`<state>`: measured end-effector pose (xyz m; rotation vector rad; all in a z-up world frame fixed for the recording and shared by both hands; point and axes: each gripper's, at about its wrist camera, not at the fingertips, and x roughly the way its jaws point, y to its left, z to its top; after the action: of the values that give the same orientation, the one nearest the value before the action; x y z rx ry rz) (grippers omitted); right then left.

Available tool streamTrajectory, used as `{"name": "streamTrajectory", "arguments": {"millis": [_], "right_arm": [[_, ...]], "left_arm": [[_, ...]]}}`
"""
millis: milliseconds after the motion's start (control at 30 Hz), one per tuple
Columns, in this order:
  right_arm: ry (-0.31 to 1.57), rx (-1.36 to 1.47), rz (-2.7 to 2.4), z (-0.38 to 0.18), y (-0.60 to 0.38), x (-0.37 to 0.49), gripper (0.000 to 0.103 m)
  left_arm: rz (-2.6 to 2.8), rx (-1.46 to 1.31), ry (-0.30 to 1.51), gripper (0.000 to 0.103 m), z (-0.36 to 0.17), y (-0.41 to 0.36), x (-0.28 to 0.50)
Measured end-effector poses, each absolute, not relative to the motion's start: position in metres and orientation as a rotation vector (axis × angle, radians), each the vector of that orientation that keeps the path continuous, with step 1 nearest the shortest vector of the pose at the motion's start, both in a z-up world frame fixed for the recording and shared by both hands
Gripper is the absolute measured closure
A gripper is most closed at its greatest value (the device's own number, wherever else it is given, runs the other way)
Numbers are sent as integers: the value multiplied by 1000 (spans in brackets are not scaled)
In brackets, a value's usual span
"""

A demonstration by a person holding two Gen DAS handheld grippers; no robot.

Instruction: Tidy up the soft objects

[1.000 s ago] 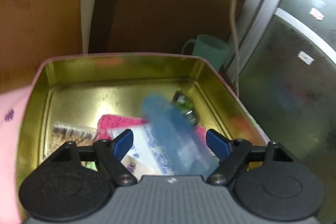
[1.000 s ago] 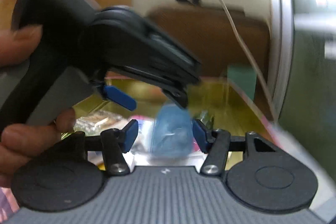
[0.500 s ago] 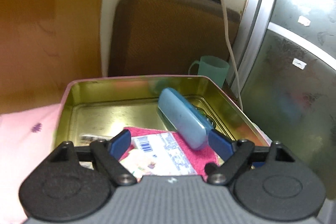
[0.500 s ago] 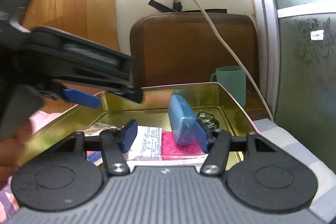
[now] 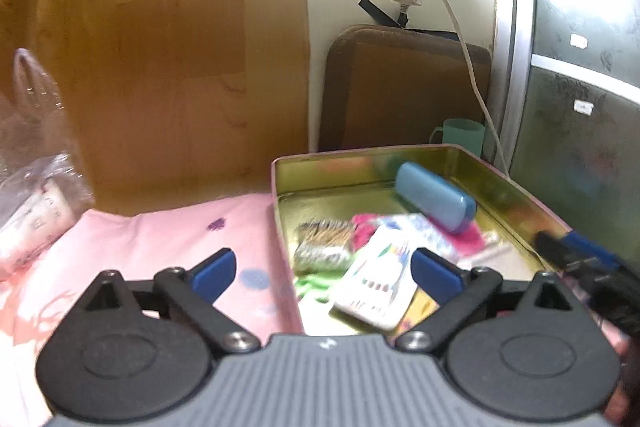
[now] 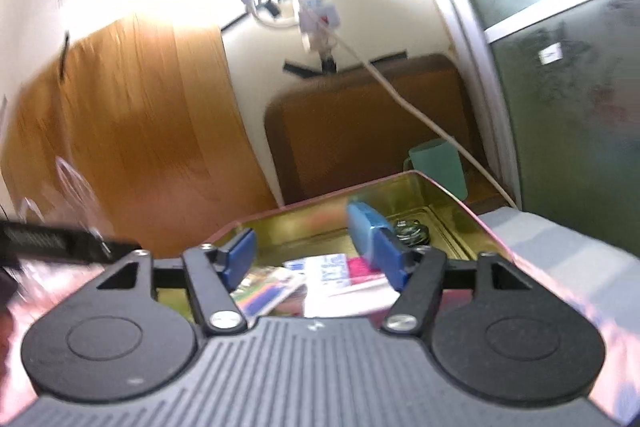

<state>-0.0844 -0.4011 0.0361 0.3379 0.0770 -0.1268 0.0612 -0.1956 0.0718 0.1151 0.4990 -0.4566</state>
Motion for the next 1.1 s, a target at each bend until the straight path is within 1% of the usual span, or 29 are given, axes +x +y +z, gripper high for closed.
{"name": "streamTrajectory", "arguments": {"millis": [33,67,200,267,300,333,567,633,700,800,1100], "right_arm": [[61,352,-128,37,-396,-94,27],[45,369,-130,38,-390,-106,26],[53,406,-113,42,-369,-133,24],[72,405,-103,44,-357,-142,21],[81,404,-101,44,-351,-146,17],[91,402,-101,44,-344,-150,14],[239,378,-162,33,-303,-159,9],[261,376,-173,32,-296,-161,3],[285,374,-172,33,-290,-161,0],[323,368,-161,33,-282,-159,0],[360,342,-145,29,-262,-157,0]], "left_arm": [[-453,121,495,2,70,-190,56],[-446,122,489,1,68,-184,50],[-456,114,477,1,64,-163,28],[-478,115,483,1,61,-156,16],[-491,115,488,0,60,-153,11],[-498,118,493,0,58,-150,6],[-477,156,563,0,39,-133,-23],[-470,160,581,0,34,-126,-29],[-448,174,592,0,29,-120,-34],[-413,190,637,0,24,-113,-34],[-347,204,623,0,15,-98,-39]]}}
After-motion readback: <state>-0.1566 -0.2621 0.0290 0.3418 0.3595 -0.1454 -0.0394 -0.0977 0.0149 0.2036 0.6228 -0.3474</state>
